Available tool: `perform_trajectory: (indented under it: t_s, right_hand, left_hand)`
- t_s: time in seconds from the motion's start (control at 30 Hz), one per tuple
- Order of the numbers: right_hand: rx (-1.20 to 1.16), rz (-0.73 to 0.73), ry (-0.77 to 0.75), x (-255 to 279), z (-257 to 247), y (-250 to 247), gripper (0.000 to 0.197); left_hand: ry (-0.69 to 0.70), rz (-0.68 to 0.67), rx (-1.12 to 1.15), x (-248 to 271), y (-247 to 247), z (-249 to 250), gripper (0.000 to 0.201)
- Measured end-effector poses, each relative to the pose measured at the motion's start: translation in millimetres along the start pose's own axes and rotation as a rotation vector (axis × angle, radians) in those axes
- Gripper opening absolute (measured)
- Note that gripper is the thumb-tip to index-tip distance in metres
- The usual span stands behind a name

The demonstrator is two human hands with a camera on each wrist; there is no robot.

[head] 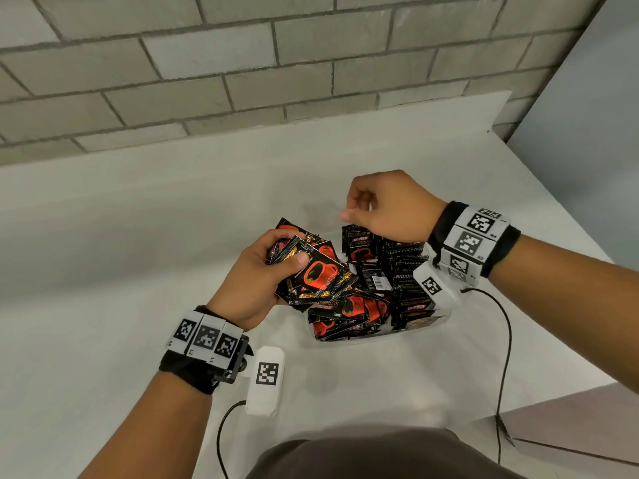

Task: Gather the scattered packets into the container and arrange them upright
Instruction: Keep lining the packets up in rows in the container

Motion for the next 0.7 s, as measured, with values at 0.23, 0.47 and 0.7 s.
perform_trajectory:
  t_s: [0.23,0.47,0.7]
  right_hand:
    - [-0.094,-0.31,-0.095,23,-48,35,0.05]
    - [-0.214,-0.278,0.01,15,-29,27,0.025]
    - [-0.256,-0.255,0.003,15,-27,10,0.015]
  left_hand:
    - [-0.027,-0.046,0.097,1,19,1,0.046]
    - [-0.02,-0.093,0.13,0,7,-3,0.061]
    - [0.063,-0.082,-0.043,0,3,3,0.061]
Point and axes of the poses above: each hand's wrist, its own x-axis away from the middle knuckle, its own y-axis out of the palm, z = x × y, the point moved 7 cm from there along -x, towards the middle knuckle, and after that the axes turned 6 degrees about z, right-handed, at the moved point
